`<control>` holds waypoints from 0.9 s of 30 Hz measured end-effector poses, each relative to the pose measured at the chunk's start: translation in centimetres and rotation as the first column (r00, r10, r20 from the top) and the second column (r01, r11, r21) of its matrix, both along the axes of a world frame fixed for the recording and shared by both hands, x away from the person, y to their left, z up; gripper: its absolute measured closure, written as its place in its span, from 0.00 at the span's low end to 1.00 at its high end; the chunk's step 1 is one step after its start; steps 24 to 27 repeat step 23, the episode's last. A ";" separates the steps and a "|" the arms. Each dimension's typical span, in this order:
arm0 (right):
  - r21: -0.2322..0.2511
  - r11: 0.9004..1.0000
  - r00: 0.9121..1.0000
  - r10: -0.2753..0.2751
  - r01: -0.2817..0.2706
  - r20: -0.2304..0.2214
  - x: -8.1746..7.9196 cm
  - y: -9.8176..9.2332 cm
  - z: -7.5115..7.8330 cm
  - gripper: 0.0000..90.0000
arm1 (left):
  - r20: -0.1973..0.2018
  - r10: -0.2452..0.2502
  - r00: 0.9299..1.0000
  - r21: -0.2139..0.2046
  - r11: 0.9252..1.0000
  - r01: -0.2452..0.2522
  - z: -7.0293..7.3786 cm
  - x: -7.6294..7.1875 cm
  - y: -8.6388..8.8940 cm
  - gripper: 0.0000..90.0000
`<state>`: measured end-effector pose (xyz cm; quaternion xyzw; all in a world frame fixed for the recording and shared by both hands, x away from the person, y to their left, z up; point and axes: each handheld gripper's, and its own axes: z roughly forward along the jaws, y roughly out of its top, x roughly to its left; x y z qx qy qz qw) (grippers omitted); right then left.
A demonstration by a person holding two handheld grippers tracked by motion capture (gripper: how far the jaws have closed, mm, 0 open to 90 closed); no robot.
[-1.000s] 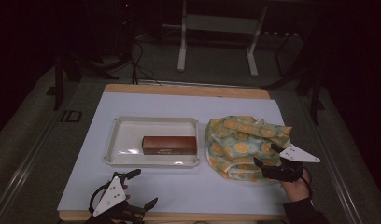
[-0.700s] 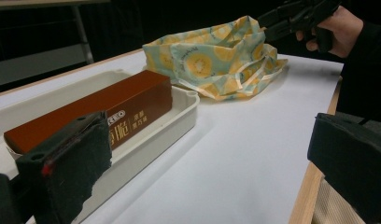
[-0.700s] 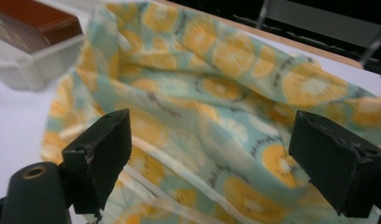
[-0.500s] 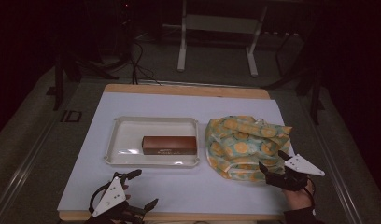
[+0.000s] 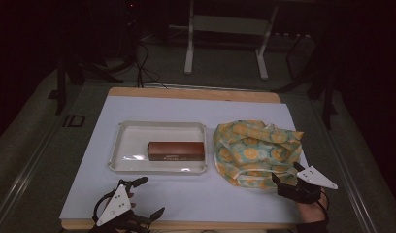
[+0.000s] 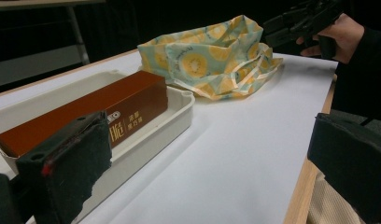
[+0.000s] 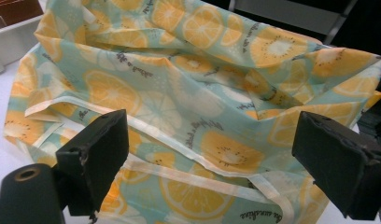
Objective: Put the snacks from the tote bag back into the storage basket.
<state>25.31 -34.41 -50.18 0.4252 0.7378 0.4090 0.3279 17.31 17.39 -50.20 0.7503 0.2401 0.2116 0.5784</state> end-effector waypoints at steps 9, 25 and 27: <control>0.029 1.000 0.993 0.007 -0.011 0.114 -0.9 0.4 0.2 0.12 | -0.003 -0.002 1.000 0.002 1.000 0.002 0.0 0.0 0.0 0.00; 0.040 0.999 0.996 0.020 -0.024 0.085 -0.5 0.1 0.0 0.12 | -0.004 0.000 1.000 0.001 1.000 0.000 0.0 0.1 0.0 0.00; 0.040 0.999 0.996 0.020 -0.024 0.085 -0.5 0.1 0.0 0.12 | -0.004 0.000 1.000 0.001 1.000 0.000 0.0 0.1 0.0 0.00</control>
